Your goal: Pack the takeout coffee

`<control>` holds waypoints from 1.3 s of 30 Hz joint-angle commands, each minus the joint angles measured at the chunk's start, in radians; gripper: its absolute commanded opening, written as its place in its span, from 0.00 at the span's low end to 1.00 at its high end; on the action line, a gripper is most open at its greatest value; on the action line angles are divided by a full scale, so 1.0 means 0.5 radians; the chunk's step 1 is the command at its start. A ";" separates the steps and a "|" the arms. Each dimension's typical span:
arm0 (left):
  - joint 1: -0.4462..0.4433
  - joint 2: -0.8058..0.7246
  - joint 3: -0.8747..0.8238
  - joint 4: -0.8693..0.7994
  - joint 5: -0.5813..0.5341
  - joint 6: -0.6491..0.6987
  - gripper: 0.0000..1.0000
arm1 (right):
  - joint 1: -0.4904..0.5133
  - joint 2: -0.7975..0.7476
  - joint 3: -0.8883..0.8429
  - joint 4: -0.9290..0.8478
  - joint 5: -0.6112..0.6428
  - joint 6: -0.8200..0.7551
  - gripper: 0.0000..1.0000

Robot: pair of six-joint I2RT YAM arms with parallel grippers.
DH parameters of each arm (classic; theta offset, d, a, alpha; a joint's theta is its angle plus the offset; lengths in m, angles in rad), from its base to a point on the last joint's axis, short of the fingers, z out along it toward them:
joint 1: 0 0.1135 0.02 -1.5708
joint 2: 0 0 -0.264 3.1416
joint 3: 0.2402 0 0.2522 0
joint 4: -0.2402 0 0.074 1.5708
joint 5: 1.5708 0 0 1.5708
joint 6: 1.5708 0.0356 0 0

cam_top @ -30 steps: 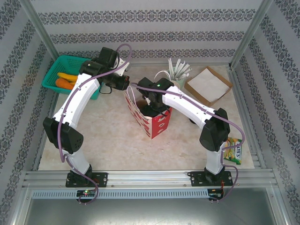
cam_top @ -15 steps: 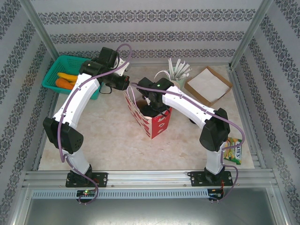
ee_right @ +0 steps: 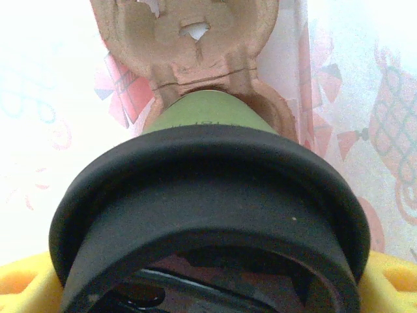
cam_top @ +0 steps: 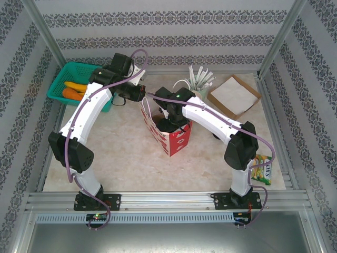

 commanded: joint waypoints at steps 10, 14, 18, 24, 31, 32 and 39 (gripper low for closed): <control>-0.001 0.026 0.027 0.059 0.026 -0.042 0.00 | -0.015 0.112 0.025 -0.120 0.050 0.001 0.30; -0.001 0.025 0.032 0.055 0.025 -0.043 0.00 | -0.015 0.113 0.024 -0.118 0.049 0.004 0.30; -0.002 0.026 0.033 0.055 0.029 -0.043 0.00 | -0.015 0.110 0.026 -0.118 0.050 0.004 0.30; -0.002 0.024 0.035 0.051 0.028 -0.037 0.00 | -0.018 0.115 0.040 -0.127 0.051 -0.001 0.30; -0.001 0.027 0.042 0.056 0.028 -0.037 0.00 | -0.018 0.108 0.036 -0.112 0.047 0.000 0.30; -0.002 0.029 0.042 0.054 0.028 -0.036 0.00 | -0.018 0.107 0.037 -0.110 0.044 0.001 0.30; -0.001 0.027 0.033 0.053 0.030 -0.036 0.00 | -0.018 0.103 0.027 -0.102 0.044 0.009 0.30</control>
